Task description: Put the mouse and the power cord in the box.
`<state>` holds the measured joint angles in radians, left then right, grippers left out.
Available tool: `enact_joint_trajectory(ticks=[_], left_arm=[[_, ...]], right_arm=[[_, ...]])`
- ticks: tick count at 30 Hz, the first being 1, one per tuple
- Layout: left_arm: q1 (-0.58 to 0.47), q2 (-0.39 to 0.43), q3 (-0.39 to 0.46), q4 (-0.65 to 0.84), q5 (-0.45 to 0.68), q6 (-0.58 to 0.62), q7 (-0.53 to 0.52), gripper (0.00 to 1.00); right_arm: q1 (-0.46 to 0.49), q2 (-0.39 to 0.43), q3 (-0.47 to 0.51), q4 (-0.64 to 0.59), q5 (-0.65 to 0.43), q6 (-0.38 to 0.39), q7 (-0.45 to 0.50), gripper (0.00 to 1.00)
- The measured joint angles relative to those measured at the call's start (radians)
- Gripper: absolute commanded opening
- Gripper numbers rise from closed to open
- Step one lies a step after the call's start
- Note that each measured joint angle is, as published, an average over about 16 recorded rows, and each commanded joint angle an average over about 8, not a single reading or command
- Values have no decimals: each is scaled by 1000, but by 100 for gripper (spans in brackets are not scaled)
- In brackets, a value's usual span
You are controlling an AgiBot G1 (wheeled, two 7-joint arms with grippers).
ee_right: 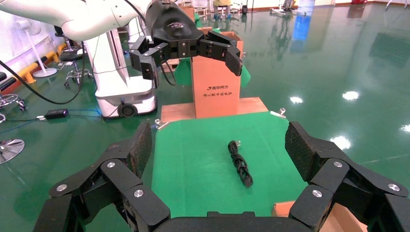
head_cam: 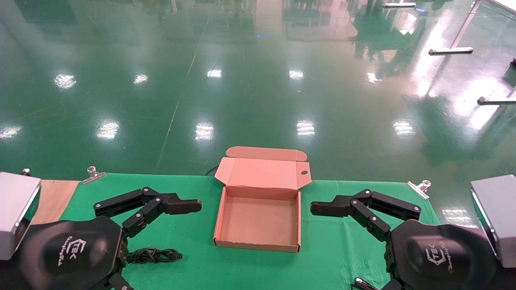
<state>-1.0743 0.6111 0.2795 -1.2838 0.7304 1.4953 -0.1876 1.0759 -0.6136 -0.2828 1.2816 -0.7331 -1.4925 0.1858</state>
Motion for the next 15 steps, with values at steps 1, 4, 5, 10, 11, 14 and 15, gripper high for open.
enact_joint_trajectory(ticks=[1, 4, 5, 10, 11, 14, 15], left_arm=[[0, 0, 0, 0, 0, 0, 0, 100], [0, 0, 0, 0, 0, 0, 0, 100], [0, 0, 0, 0, 0, 0, 0, 100], [0, 0, 1, 1, 0, 0, 1, 100], [0, 0, 1, 1, 0, 0, 1, 100], [0, 0, 1, 1, 1, 0, 1, 100], [0, 0, 3, 1, 3, 1, 1, 100]], right_arm=[[0, 0, 0, 0, 0, 0, 0, 100], [0, 0, 0, 0, 0, 0, 0, 100], [0, 0, 0, 0, 0, 0, 0, 100], [0, 0, 0, 0, 0, 0, 0, 100], [0, 0, 0, 0, 0, 0, 0, 100], [0, 1, -1, 2, -5, -1, -2, 100], [1, 1, -3, 3, -11, -2, -5, 100]])
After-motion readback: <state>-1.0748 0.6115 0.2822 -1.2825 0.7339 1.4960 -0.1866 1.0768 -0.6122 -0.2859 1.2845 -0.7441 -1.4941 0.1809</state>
